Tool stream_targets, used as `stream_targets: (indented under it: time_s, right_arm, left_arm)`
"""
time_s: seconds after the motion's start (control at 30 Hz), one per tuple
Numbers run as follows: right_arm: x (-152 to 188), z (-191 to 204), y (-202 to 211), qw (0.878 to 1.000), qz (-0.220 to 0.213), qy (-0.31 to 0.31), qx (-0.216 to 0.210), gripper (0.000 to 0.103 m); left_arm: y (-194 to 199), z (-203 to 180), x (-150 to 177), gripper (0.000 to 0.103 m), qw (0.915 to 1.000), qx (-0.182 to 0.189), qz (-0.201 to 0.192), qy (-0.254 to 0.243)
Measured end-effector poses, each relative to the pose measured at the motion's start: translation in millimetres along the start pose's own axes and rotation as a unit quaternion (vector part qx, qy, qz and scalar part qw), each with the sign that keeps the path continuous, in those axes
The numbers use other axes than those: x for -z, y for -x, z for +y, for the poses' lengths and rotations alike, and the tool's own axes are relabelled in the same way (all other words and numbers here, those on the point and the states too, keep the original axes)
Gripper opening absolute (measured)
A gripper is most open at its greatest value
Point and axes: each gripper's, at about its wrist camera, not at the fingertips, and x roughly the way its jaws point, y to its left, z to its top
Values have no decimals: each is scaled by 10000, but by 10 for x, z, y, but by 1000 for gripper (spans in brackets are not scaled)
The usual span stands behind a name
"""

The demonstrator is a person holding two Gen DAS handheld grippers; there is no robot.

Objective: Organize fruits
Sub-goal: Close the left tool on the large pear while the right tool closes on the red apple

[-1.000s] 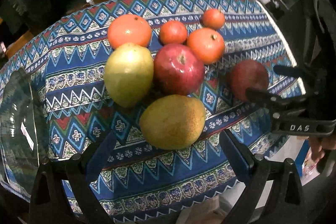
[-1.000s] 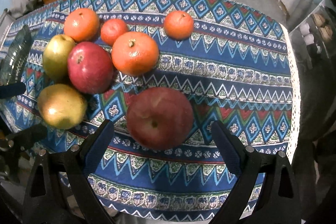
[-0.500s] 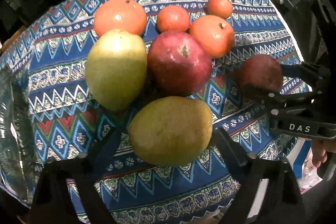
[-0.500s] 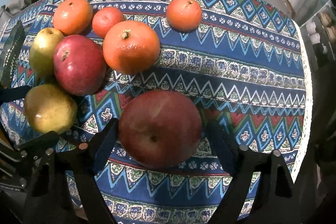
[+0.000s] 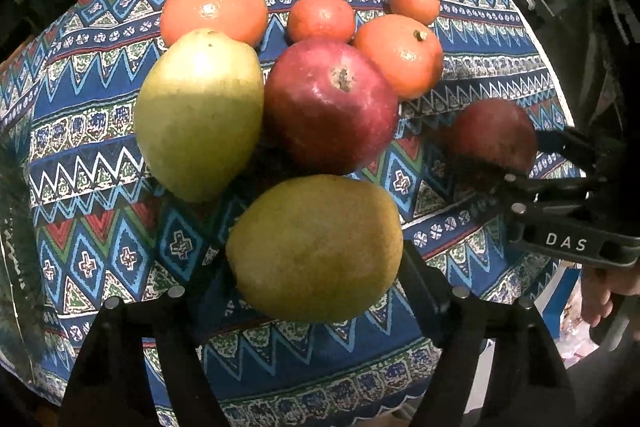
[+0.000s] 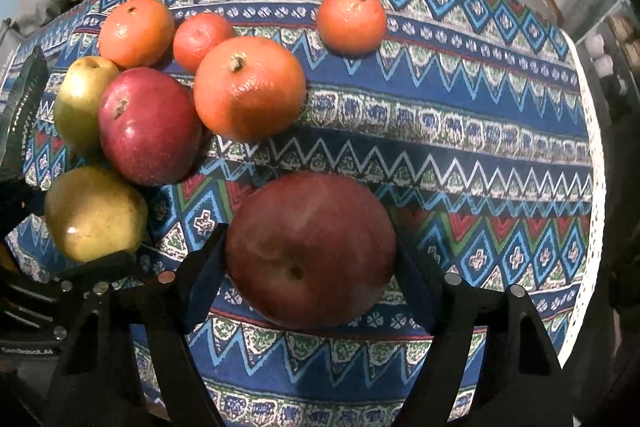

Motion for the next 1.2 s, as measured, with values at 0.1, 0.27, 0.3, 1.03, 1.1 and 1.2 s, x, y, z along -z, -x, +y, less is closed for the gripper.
stream_targets:
  time_s: [0.1,0.27,0.3,1.03,1.1,1.2]
  right_arm:
    - [-1,-32,-5,10000,11,-19,-21,78]
    - [-16,-75,-19,10000,26,17,-7,78]
    - [-27,-76,-31,10000,27,29,-2,78]
    - [142,-96,263,9972,-740,-53,39,77]
    - [156,-108,376,9963,-856,-38,61,77]
    - [158,-85,530,9948,-1017,-10,70,77]
  left_arm:
    - [-4,18,-13,79,10000,-2,9,31]
    - [-50,43,-50,79,9999,92,23,120]
    - [-56,49,-52,79,9999,104,18,126]
    - [151,-36,114,78,9986,96,-463,-239]
    - [238,-33,133,78,9980,82,-577,-258]
    - [406,-33,161,78,9964,18,-785,-319]
